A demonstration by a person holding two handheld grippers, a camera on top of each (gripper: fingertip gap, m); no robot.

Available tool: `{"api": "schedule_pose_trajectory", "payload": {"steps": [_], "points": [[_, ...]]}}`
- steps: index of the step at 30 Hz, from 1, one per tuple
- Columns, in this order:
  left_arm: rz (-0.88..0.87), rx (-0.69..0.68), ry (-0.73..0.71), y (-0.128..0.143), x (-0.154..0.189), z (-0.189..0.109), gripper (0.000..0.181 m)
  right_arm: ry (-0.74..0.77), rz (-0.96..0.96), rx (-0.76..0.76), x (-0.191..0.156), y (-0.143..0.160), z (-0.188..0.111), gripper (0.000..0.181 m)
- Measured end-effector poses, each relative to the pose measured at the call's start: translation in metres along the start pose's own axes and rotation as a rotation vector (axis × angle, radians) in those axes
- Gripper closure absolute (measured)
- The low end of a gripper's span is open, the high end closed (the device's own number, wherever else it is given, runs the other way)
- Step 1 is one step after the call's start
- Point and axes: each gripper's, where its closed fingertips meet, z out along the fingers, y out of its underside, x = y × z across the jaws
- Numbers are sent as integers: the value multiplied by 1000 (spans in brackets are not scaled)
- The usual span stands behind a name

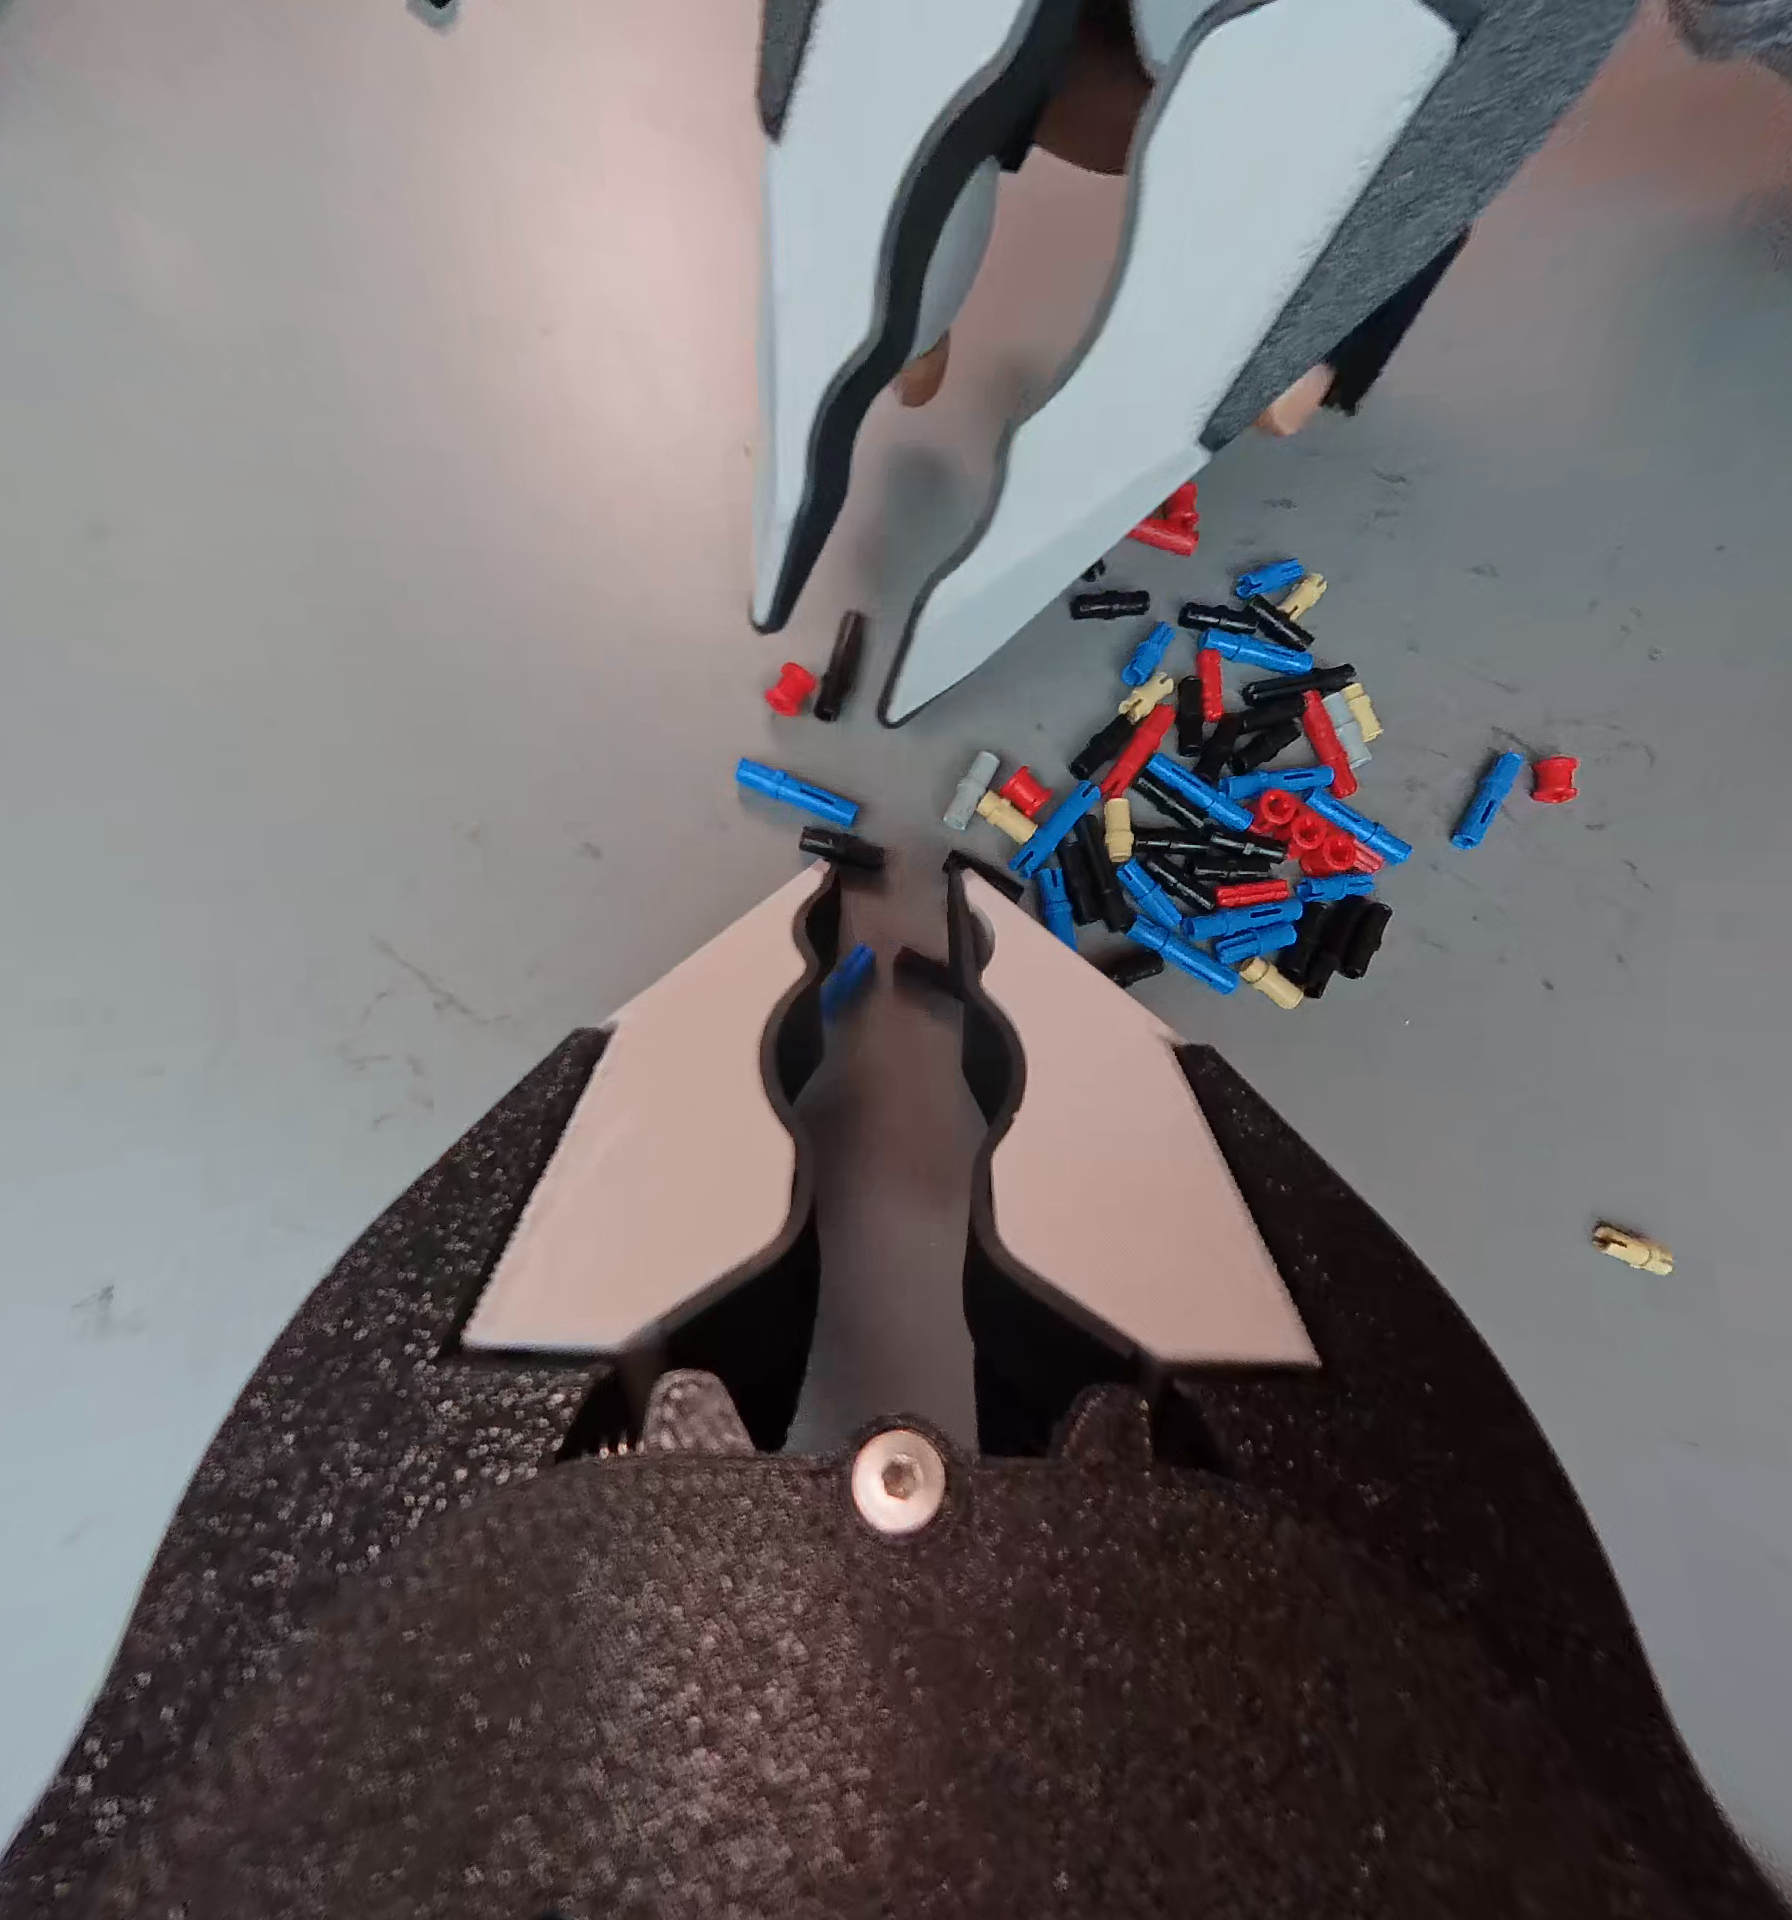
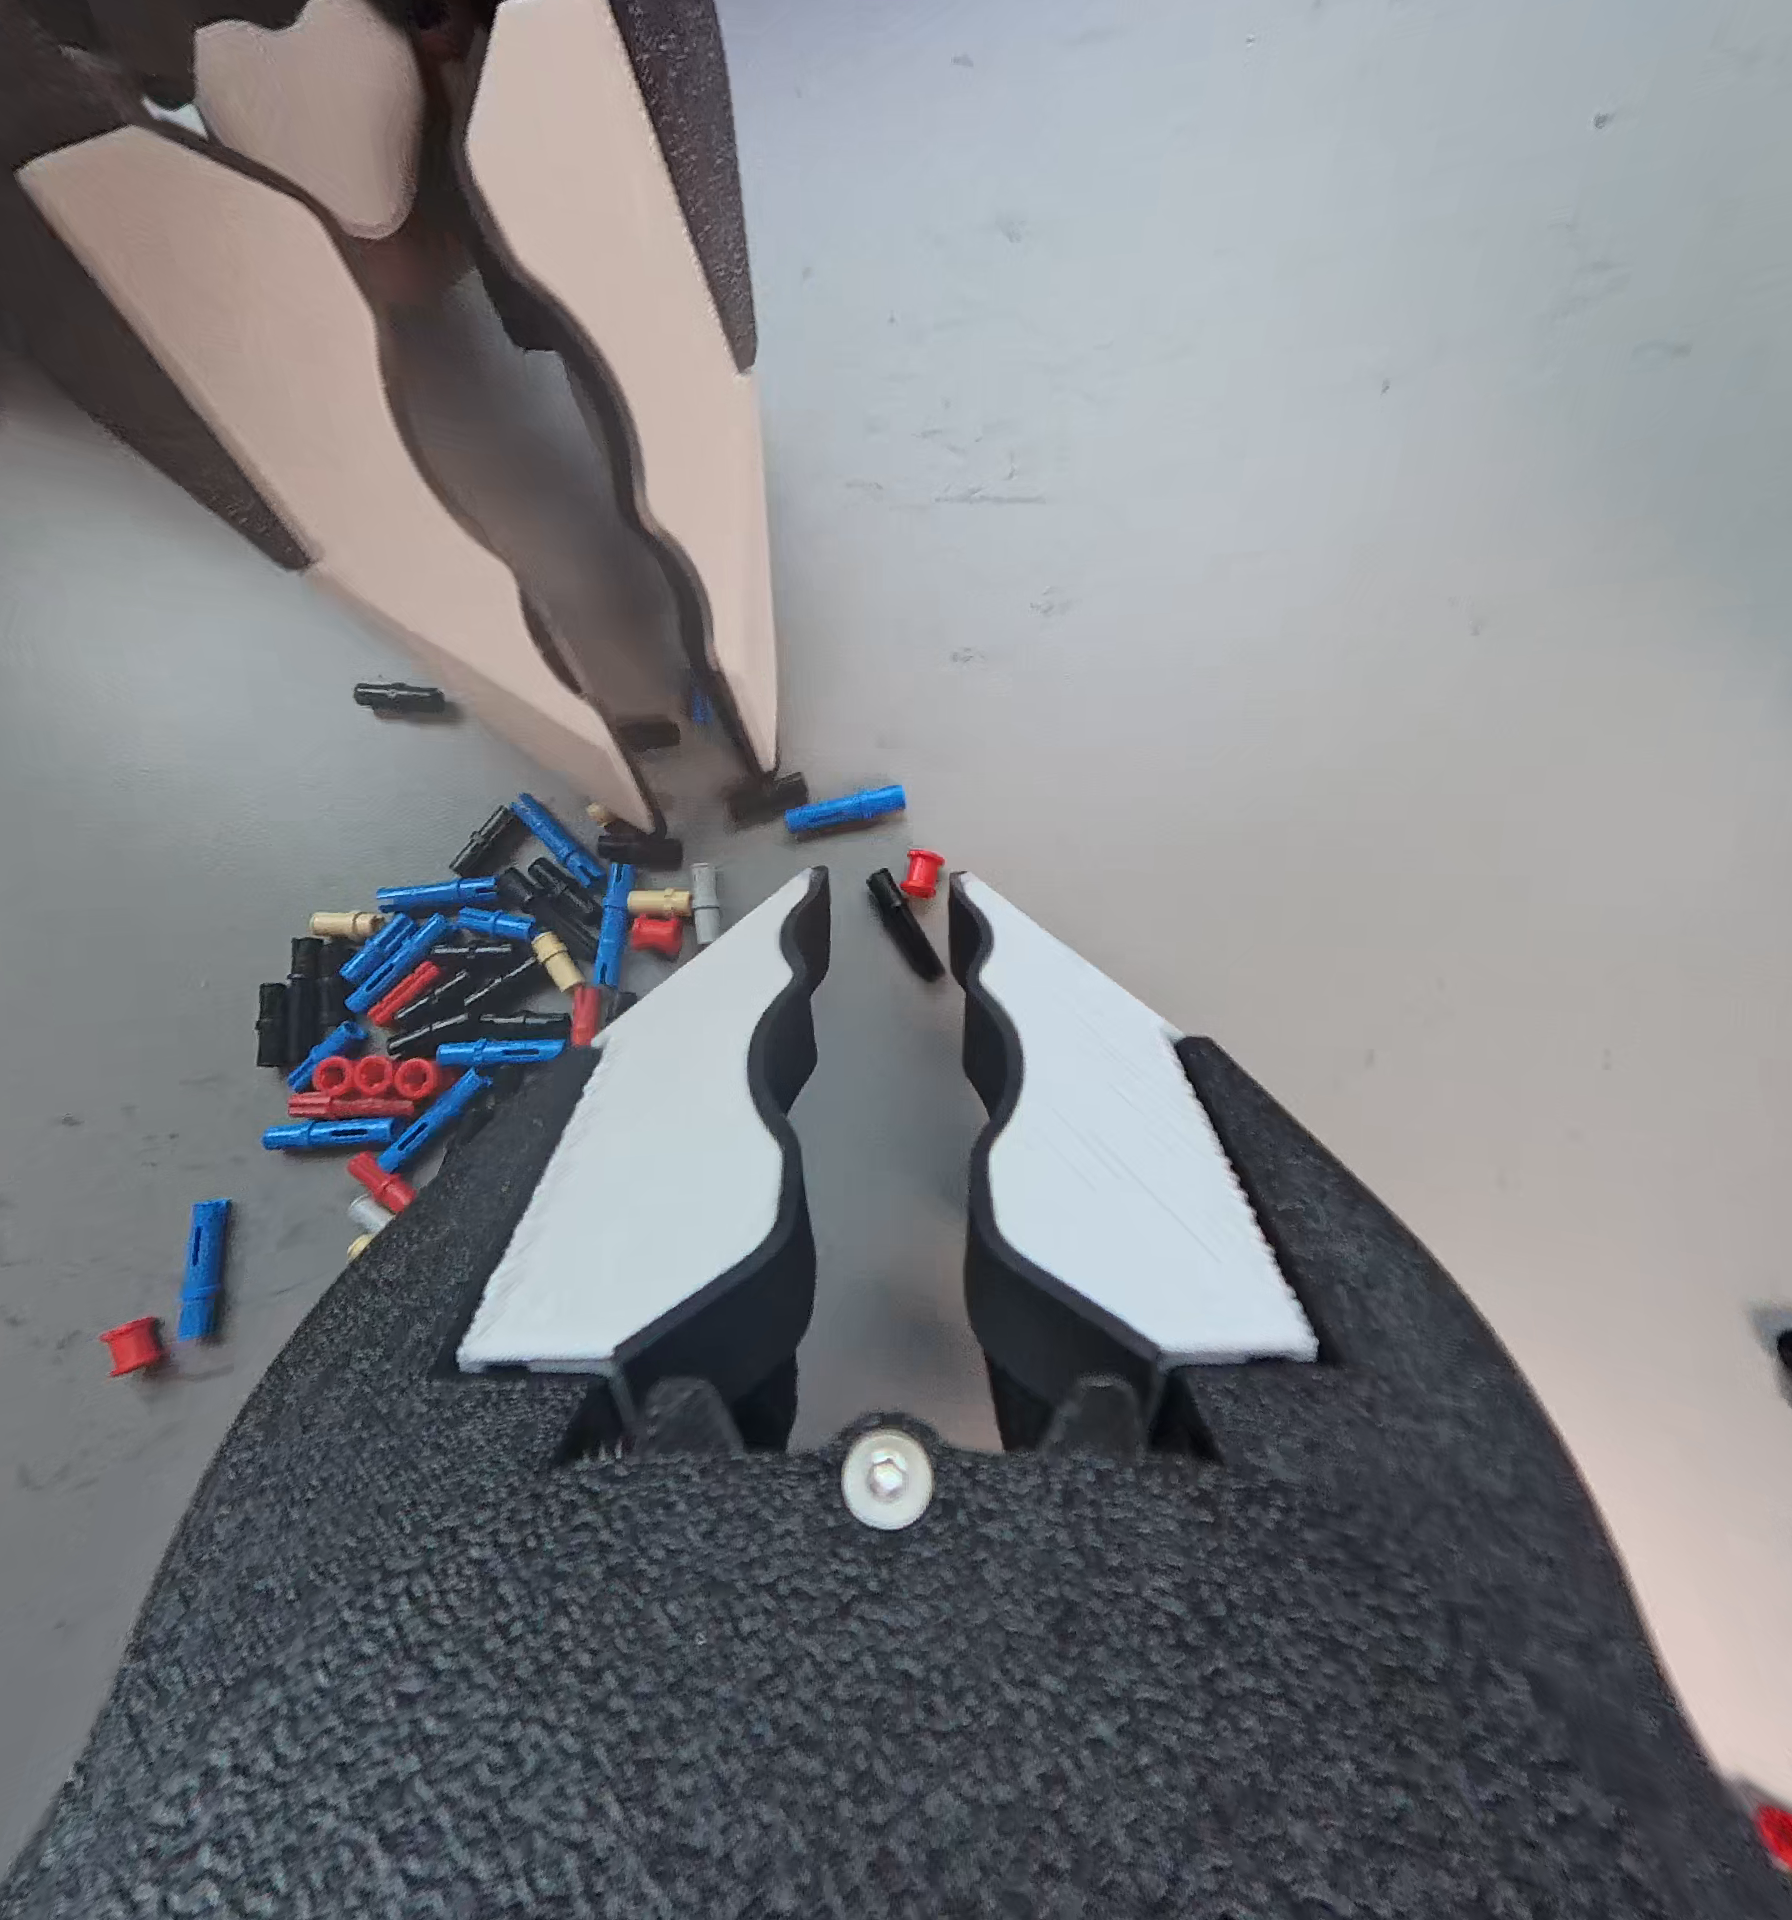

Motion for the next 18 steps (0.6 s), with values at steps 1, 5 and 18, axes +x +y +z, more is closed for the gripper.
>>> {"api": "schedule_pose_trajectory", "payload": {"steps": [1, 5, 18], "points": [[5, 1, 15, -1, 4, 1, 163, -12, -4, -15, 0, 1, 4, 165], [8, 43, 37, -8, 8, -2, 162, -41, -48, -47, -10, 3, 5, 181], [17, -6, 43, -11, -2, 12, 170, 36, -54, 70, -9, 7, -27, 165]]}}
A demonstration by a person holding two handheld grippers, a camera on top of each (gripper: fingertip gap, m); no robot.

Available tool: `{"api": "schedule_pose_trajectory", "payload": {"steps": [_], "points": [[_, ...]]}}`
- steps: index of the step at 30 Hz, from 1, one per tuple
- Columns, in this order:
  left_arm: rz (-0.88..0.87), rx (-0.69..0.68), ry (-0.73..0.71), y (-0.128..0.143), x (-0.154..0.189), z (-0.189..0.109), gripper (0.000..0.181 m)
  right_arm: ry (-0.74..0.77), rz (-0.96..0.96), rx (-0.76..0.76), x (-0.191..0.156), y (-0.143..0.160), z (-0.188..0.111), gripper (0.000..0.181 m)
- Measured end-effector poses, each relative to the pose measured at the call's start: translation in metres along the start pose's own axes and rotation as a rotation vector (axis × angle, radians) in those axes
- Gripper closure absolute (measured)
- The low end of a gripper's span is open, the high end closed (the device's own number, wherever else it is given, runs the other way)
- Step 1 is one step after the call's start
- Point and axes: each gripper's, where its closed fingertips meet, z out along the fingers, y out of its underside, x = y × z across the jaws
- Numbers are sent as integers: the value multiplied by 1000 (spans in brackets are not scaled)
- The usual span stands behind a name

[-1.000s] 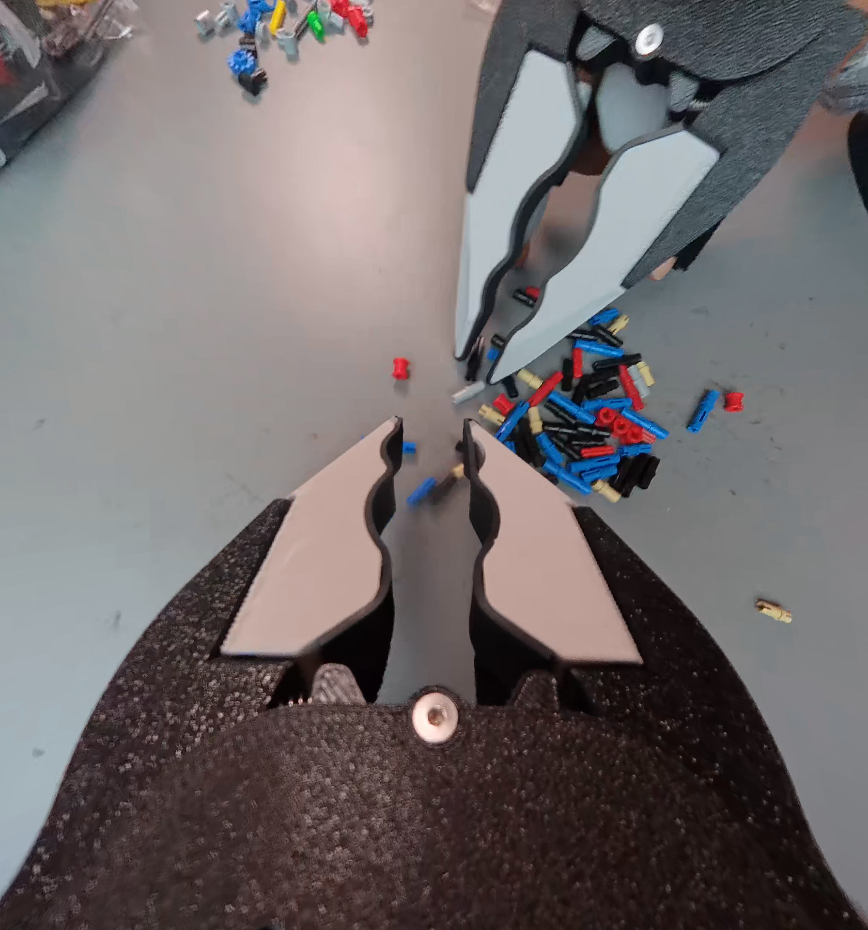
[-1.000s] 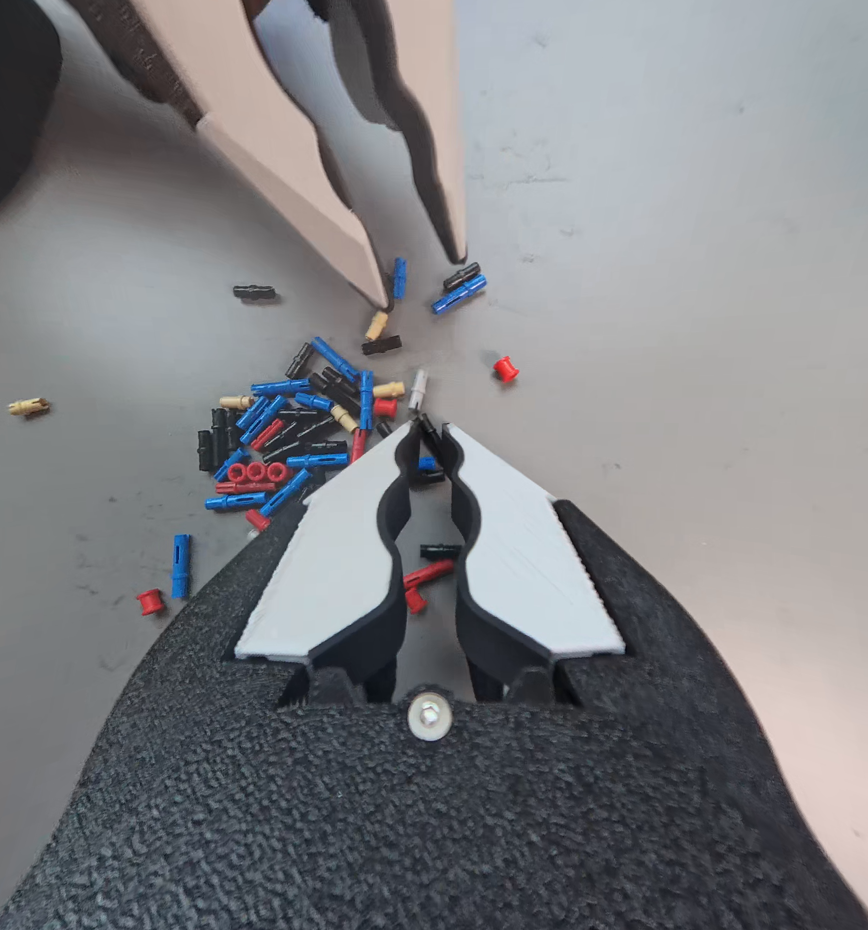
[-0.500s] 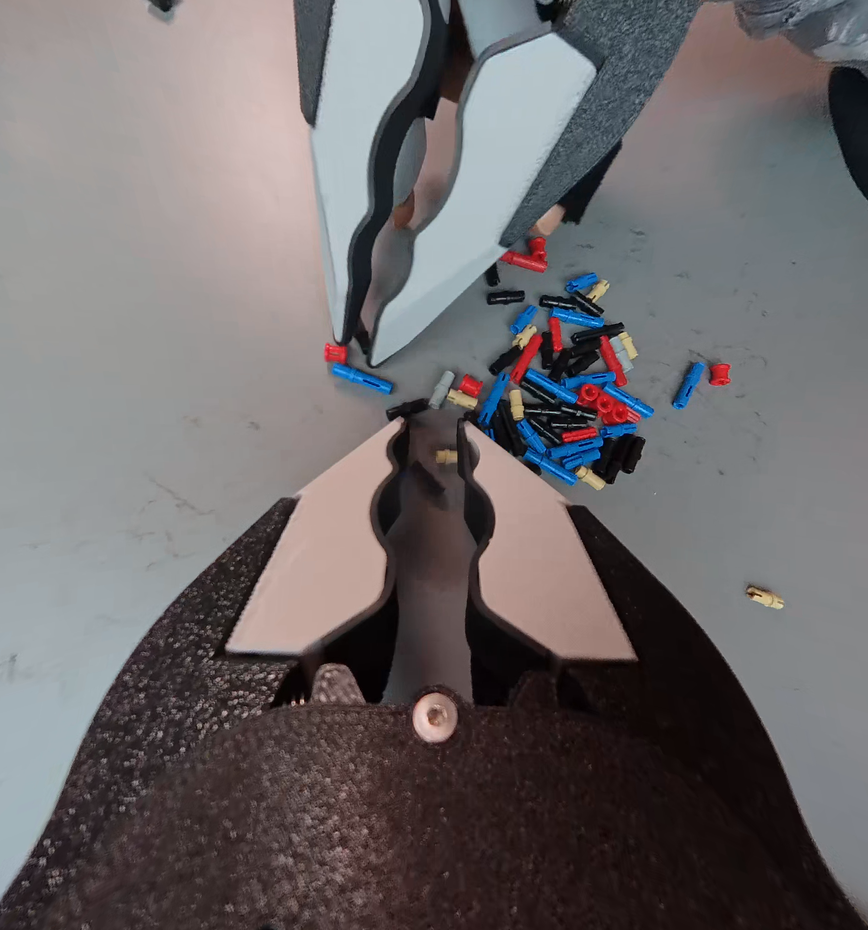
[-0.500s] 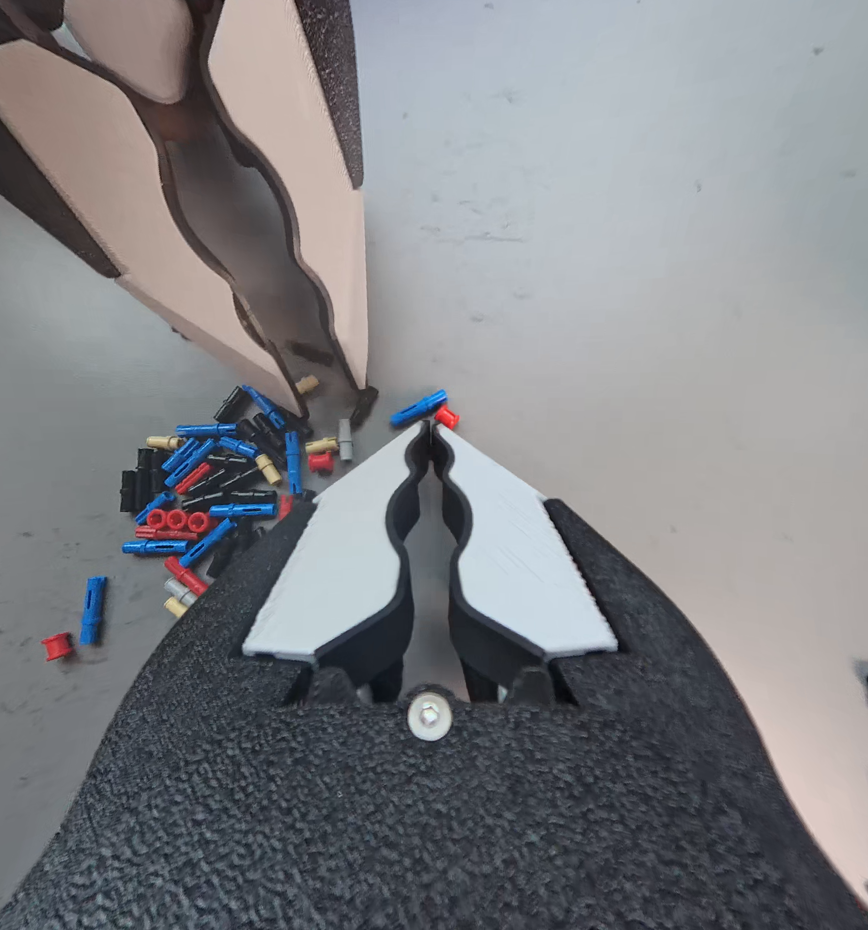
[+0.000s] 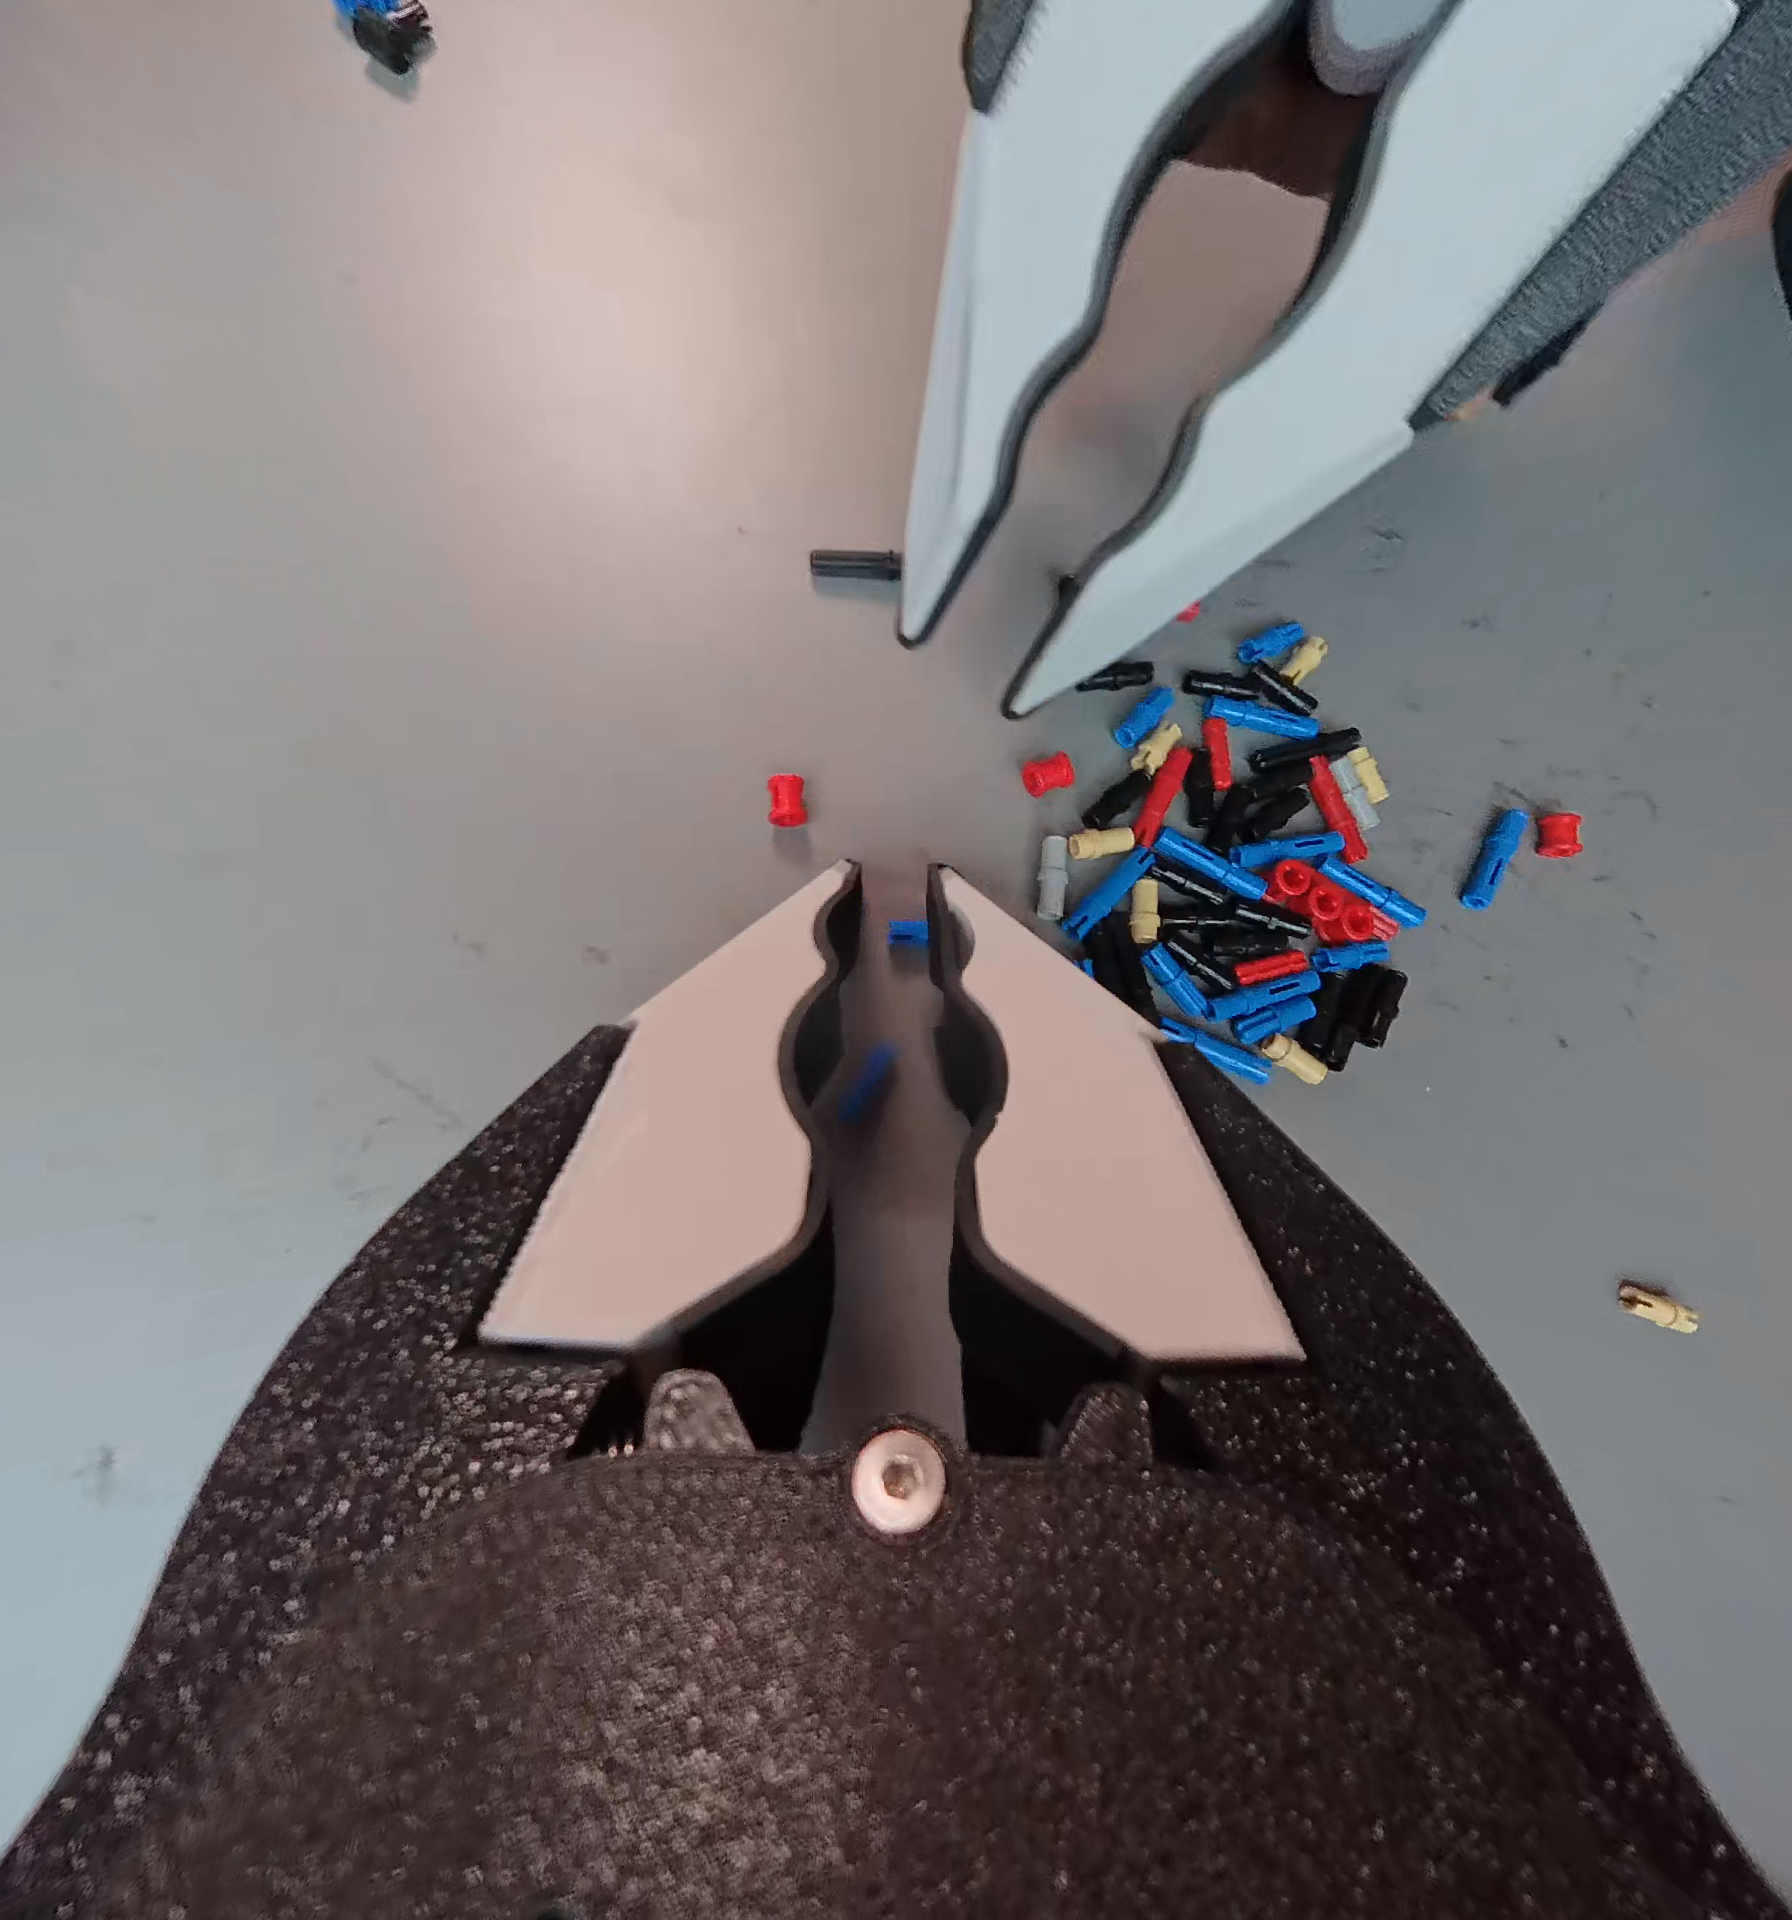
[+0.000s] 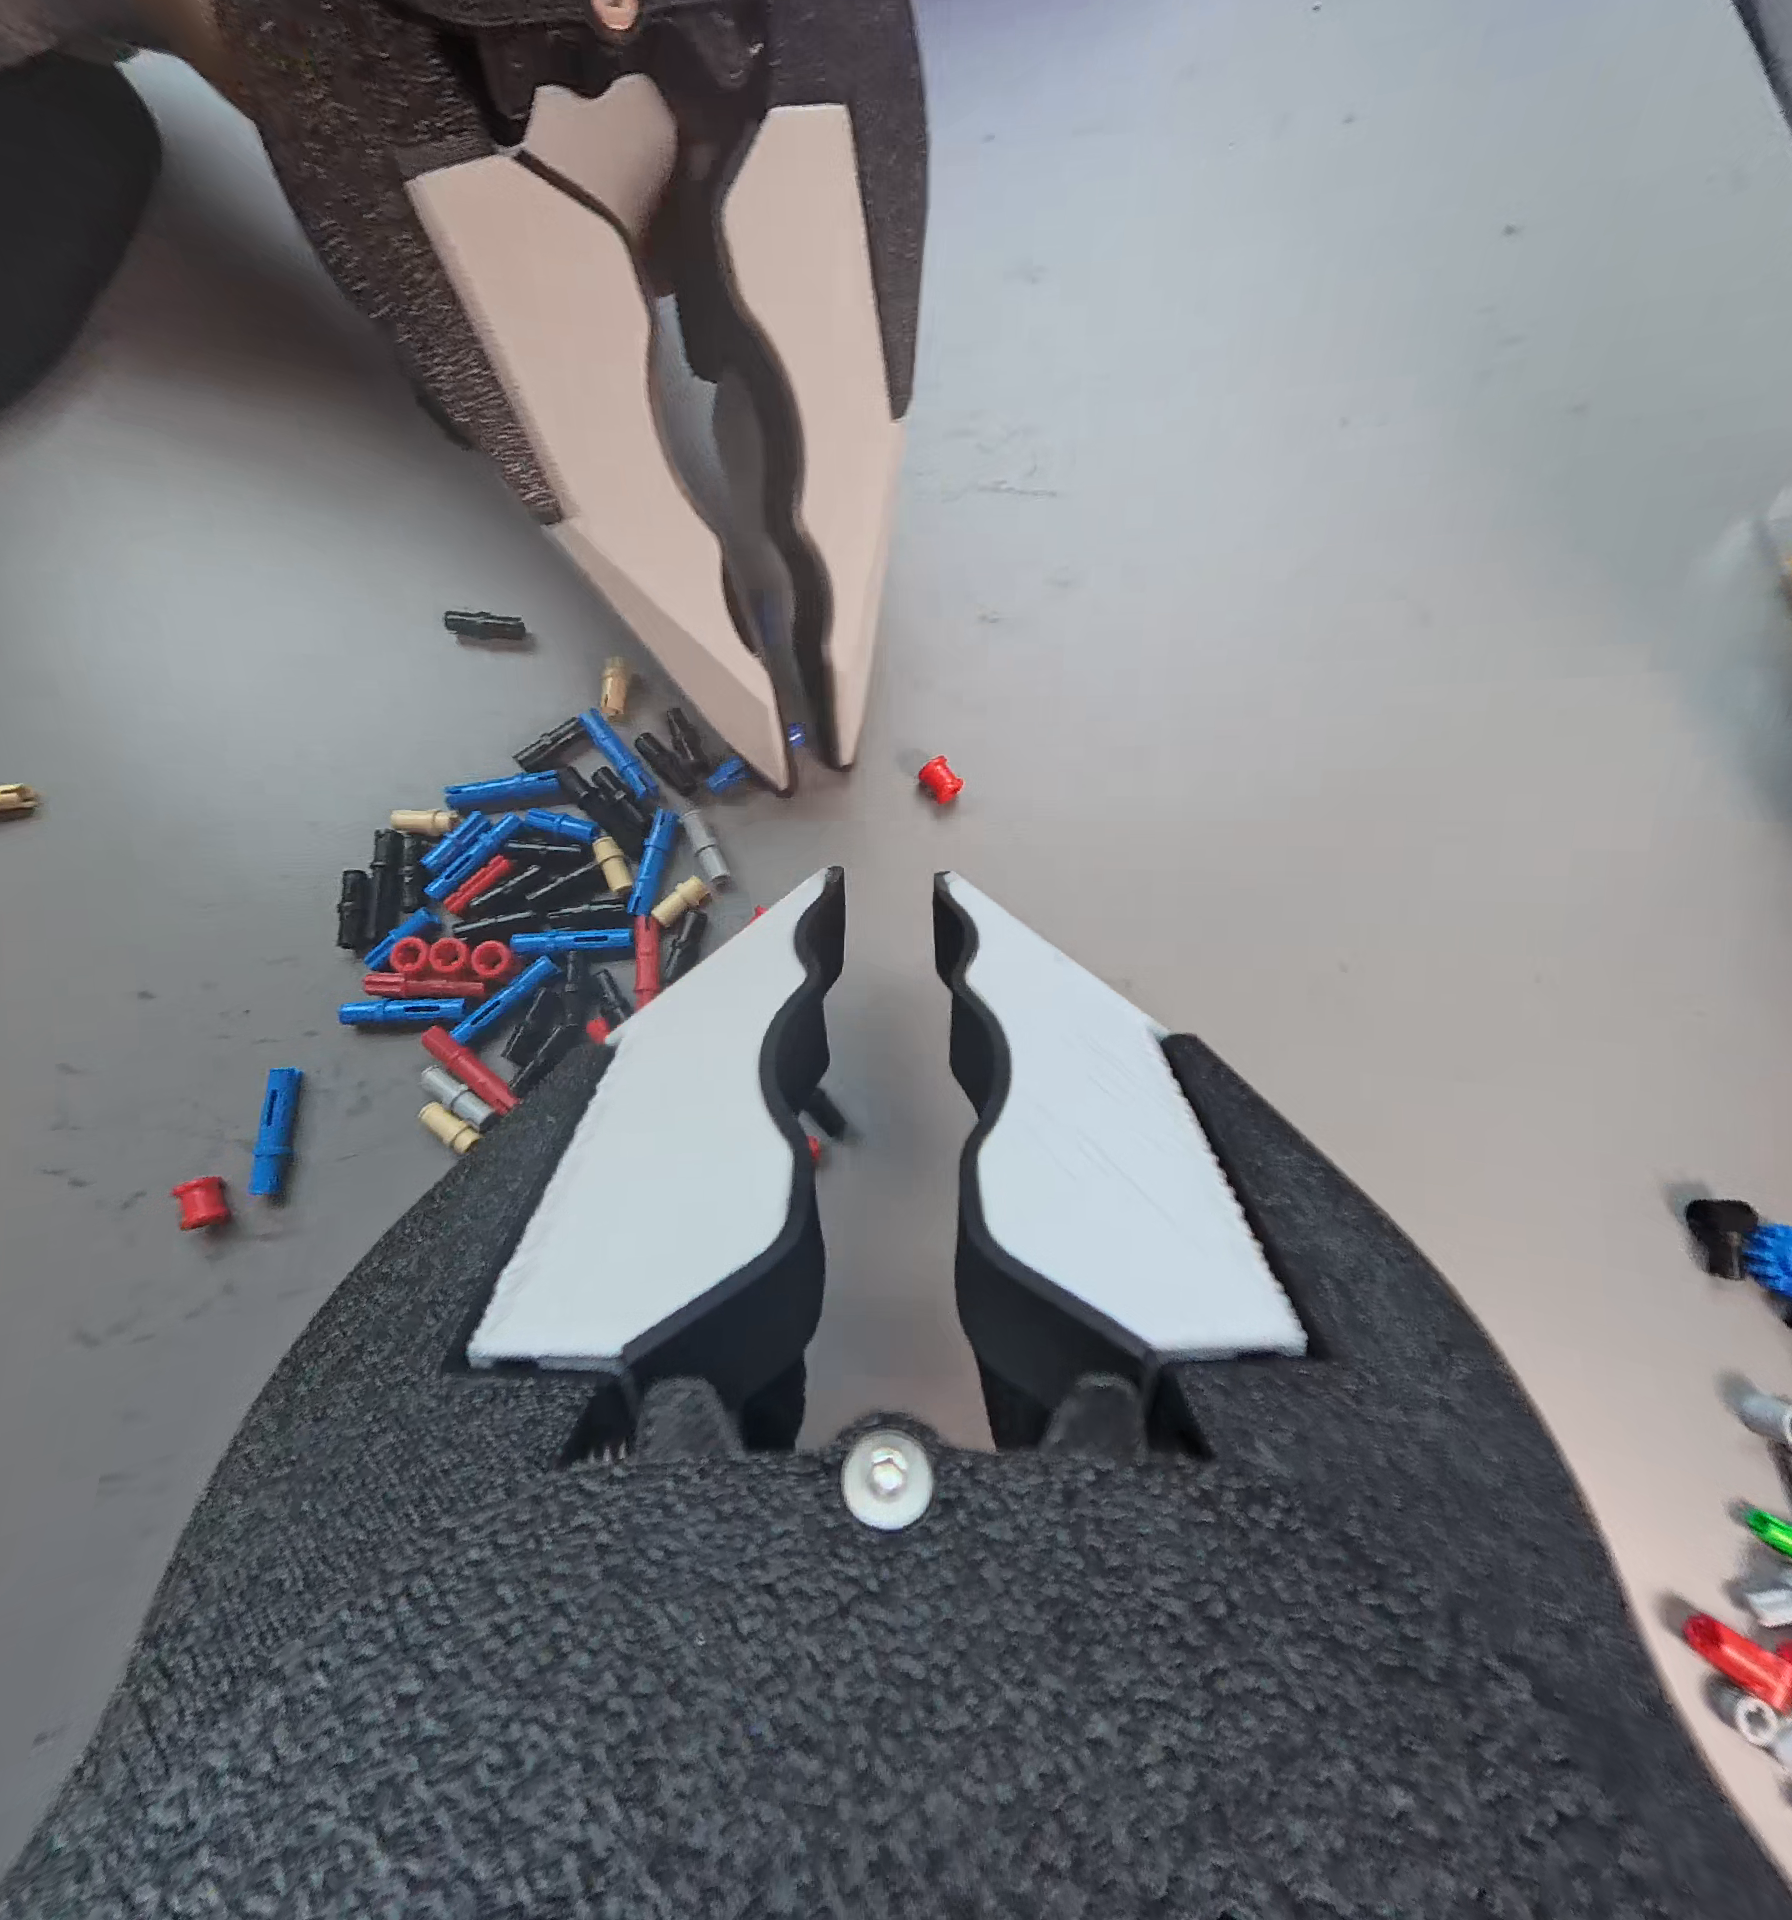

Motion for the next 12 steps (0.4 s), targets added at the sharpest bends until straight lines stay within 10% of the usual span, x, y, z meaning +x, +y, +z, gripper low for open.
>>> {"api": "schedule_pose_trajectory", "payload": {"steps": [12], "points": [[-74, 23, -29, 18, -6, -32, 157, -139, -107, -75, -19, 2, 26, 181]]}}
